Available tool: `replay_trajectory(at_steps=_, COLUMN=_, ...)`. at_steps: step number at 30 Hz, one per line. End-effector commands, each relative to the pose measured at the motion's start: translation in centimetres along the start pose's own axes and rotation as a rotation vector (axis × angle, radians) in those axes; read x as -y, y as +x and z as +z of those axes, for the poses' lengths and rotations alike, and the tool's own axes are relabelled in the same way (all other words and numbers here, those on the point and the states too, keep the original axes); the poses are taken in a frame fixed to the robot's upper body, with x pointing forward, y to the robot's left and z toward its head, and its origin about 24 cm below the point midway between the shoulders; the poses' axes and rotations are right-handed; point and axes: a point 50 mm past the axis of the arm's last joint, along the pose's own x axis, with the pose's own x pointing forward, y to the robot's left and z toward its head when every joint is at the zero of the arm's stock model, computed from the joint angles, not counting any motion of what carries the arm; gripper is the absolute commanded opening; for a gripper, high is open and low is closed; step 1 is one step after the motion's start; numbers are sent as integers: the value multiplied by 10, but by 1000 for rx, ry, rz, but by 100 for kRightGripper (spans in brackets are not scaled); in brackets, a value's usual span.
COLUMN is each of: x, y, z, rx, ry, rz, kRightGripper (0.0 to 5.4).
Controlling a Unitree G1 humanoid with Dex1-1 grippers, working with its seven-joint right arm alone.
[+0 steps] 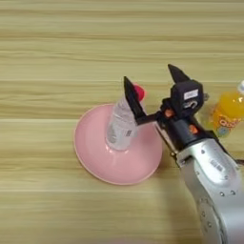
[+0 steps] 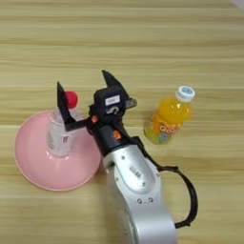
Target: Move the objects on the table
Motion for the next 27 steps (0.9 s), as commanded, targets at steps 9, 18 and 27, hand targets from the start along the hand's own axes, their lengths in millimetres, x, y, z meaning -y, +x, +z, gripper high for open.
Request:
replay_trajectory(at_steps=9, x=45, y=3, z=26, rx=131, ry=-112, rz=-155, kRightGripper=537)
replay_trajectory(at_steps=18, x=63, y=1, z=25, rx=125, ry=-161, rz=-226, kRightGripper=537)
replay_trajectory(at_steps=27, x=88, y=-1, z=21, rx=109, ry=-252, rz=-334, kRightGripper=537)
